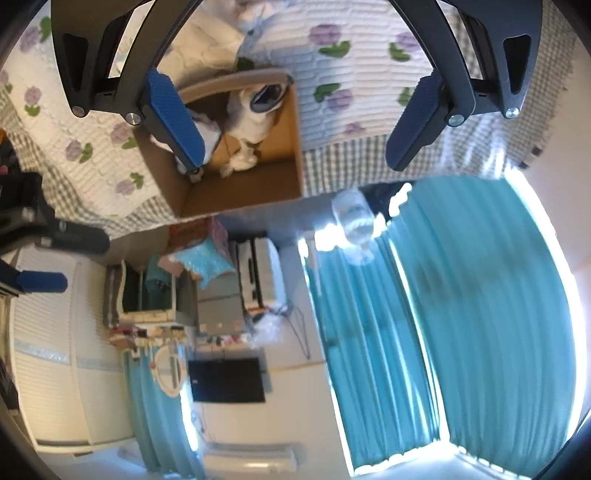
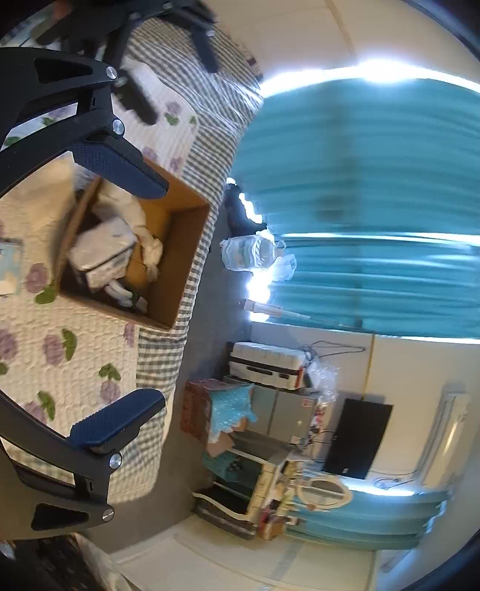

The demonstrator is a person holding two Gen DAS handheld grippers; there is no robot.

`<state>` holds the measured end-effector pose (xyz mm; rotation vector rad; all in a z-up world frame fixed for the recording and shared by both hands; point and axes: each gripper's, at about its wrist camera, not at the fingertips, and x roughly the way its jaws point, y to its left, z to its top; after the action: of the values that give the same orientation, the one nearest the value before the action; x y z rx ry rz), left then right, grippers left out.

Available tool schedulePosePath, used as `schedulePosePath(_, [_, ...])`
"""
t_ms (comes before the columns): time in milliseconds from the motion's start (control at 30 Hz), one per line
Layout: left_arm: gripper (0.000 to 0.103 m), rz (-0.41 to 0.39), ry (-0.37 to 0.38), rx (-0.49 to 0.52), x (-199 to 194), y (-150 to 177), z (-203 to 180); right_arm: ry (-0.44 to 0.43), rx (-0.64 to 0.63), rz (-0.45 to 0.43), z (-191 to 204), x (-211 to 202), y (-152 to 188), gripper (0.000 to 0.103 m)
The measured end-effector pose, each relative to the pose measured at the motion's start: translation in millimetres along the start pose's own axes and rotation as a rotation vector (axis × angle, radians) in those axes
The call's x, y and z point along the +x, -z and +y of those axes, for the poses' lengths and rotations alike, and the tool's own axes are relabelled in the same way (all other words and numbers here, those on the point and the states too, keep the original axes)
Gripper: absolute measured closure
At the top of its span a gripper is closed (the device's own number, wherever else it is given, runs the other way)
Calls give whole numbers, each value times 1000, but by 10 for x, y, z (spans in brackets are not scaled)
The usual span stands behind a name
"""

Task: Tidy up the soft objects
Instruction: 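Grasp the crumpled white cloth with the left tool while the right tool grasps the face mask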

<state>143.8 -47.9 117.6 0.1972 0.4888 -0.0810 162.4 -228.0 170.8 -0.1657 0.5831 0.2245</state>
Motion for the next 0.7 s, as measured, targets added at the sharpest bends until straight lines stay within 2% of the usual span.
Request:
schedulePosePath(167, [3,-16,8,-6,-414,71,96,12,-122,-23,315,-481,192,0])
schedulePosePath(267, [3,-23,-14,-25,-533,230,130,-45,-128,6,490,-534,381,0])
schedulePosePath(333, [3,-22,-20,-30,-519,373,146,-85,-111,44,572,-458,509,0])
schedulePosePath(467, [3,31,-32,-78,-343,749,210,-129,-102,126,788,-129,936,0])
schedulePosePath(567, [3,76,-49,-96,-95,1041,203,-148,-112,187,932,195,1306,0])
schedulePosePath(633, [3,121,-63,-106,150,1246,225,-127,-120,225,987,432,1523,0])
schedulePosePath(700, [3,155,-74,-118,300,1435,250,-152,-105,256,1011,619,1692,0])
